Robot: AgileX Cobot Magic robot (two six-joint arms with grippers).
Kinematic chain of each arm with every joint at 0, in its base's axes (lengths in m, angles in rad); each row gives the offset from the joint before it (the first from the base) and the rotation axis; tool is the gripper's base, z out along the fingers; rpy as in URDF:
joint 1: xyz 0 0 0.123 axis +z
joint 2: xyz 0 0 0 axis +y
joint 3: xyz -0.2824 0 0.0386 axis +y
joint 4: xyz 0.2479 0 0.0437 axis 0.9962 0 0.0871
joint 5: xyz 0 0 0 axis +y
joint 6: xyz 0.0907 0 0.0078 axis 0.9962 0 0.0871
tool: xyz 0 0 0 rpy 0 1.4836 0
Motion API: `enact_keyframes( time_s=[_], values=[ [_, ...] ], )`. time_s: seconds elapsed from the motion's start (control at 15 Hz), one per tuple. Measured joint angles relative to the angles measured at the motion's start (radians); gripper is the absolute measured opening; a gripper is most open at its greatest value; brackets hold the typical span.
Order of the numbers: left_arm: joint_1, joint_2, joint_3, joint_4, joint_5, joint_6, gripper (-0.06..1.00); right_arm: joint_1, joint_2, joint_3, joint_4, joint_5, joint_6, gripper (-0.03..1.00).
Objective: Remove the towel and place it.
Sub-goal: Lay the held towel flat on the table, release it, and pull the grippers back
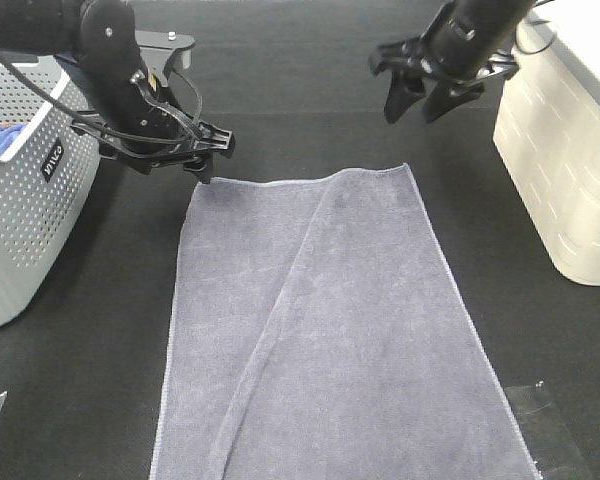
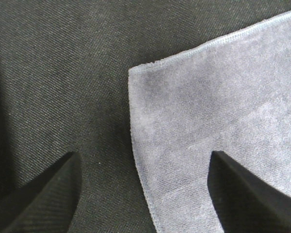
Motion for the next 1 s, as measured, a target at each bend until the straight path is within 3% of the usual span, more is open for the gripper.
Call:
enact_keyframes(
  time_s=[0.27,0.53,1.0],
  values=[
    [0.000,0.000,-0.004,-0.001,0.001,0.027,0.70,-0.001,0.151,-0.086,-0.115,-0.043,0.000,0.51],
    [0.000,0.000,-0.004,-0.002,0.002,0.033,0.70,-0.001,0.239,-0.093,-0.119,-0.122,0.000,0.51],
    [0.000,0.000,-0.004,-0.002,0.002,0.033,0.70,-0.001,0.300,-0.097,-0.125,-0.143,-0.002,0.50]
  ],
)
